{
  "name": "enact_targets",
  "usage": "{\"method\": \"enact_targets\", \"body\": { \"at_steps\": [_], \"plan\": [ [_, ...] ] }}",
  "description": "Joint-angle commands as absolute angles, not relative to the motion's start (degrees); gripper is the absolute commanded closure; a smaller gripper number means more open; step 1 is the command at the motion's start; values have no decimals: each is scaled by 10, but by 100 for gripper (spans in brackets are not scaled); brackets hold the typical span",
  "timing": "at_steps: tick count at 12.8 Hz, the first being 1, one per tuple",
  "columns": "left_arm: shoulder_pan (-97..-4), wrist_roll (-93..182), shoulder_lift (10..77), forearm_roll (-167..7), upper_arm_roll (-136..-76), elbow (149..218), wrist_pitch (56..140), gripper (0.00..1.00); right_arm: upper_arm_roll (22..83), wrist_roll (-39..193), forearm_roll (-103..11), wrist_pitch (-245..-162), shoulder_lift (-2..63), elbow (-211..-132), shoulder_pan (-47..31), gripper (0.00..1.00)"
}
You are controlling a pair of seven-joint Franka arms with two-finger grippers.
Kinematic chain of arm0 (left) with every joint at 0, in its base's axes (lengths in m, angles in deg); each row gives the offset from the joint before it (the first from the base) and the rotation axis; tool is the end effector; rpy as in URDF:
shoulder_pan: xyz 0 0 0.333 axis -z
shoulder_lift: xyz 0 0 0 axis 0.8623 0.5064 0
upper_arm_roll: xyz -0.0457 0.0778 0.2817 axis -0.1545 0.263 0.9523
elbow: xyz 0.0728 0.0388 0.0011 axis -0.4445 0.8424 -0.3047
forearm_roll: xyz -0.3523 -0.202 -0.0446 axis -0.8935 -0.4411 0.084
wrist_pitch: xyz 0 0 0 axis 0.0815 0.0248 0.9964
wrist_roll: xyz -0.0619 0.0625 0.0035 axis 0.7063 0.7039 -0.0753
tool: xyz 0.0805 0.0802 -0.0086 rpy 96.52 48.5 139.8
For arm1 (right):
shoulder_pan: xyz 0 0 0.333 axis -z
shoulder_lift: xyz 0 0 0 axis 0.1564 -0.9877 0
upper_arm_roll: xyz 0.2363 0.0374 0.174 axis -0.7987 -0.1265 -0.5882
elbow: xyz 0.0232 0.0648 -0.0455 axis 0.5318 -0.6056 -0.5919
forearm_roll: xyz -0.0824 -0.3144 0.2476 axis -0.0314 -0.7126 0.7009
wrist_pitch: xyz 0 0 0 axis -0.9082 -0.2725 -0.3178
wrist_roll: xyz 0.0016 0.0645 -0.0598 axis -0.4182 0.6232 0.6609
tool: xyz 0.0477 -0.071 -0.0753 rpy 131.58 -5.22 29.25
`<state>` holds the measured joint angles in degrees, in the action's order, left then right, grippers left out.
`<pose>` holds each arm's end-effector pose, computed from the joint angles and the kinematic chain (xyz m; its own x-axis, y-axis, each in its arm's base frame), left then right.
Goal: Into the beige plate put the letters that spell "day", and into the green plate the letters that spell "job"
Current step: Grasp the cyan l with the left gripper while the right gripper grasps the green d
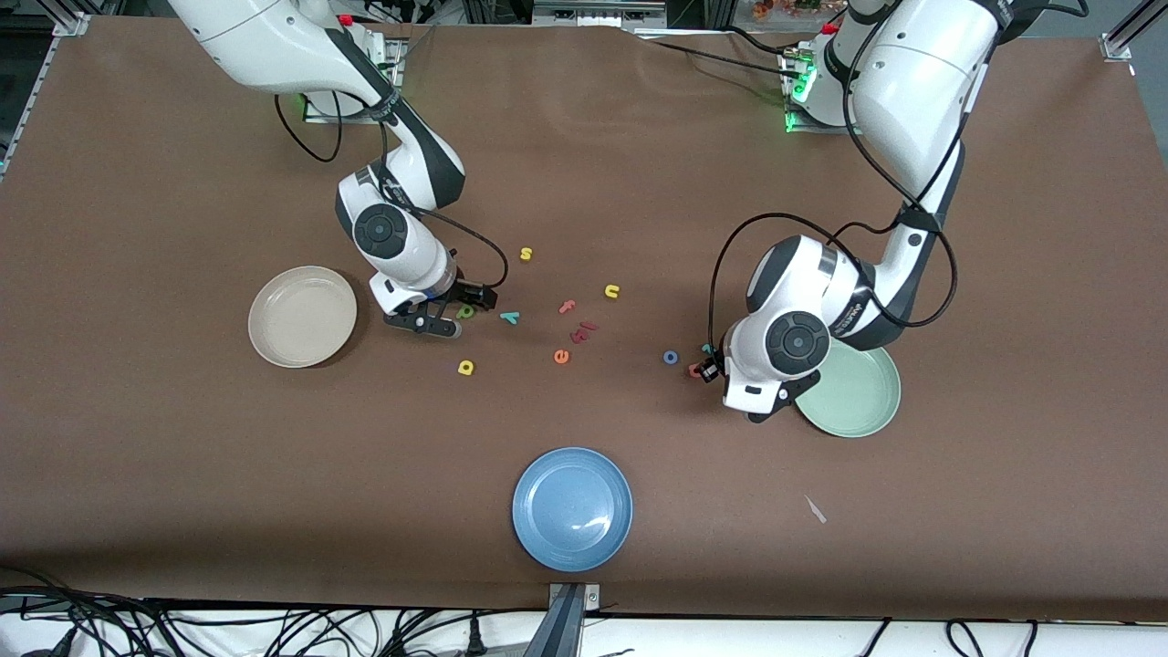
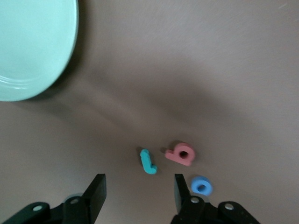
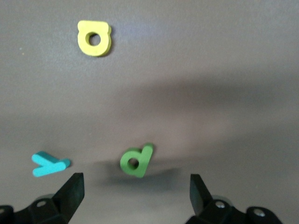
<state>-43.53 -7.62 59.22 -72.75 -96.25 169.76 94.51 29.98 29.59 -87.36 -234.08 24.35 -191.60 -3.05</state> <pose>0.6267 -0.2776 0.1975 0.7793 0.5850 -0.2247 0.5686 -0.8108 -0.1392 0.5076 0.2899 0.1467 0.9783 -0.1911 -0.0797 -0.1963 -0.9786 -0.0625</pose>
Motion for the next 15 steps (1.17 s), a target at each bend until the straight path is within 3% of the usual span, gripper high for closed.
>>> {"method": "enact_targets", "body": {
  "at_steps": [1, 5, 13, 14, 15],
  "plan": [
    [-435, -99, 578, -739, -959, 1742, 969, 45, 305, 273, -898, -2363, 227, -1906, -39, 0],
    [-431, -128, 575, -769, -960, 1787, 1038, 50, 309, 253, -924, -2365, 222, -1901, -42, 1],
    [-430, -129, 578, -769, -960, 1813, 1072, 52, 309, 245, -928, -2370, 206, -1889, -42, 42],
    [-429, -130, 579, -769, -960, 1813, 1076, 60, 309, 246, -929, -2369, 206, -1889, -41, 46],
    [-429, -130, 579, -769, -960, 1813, 1078, 75, 309, 245, -929, -2369, 206, -1889, -42, 49]
  ]
}}
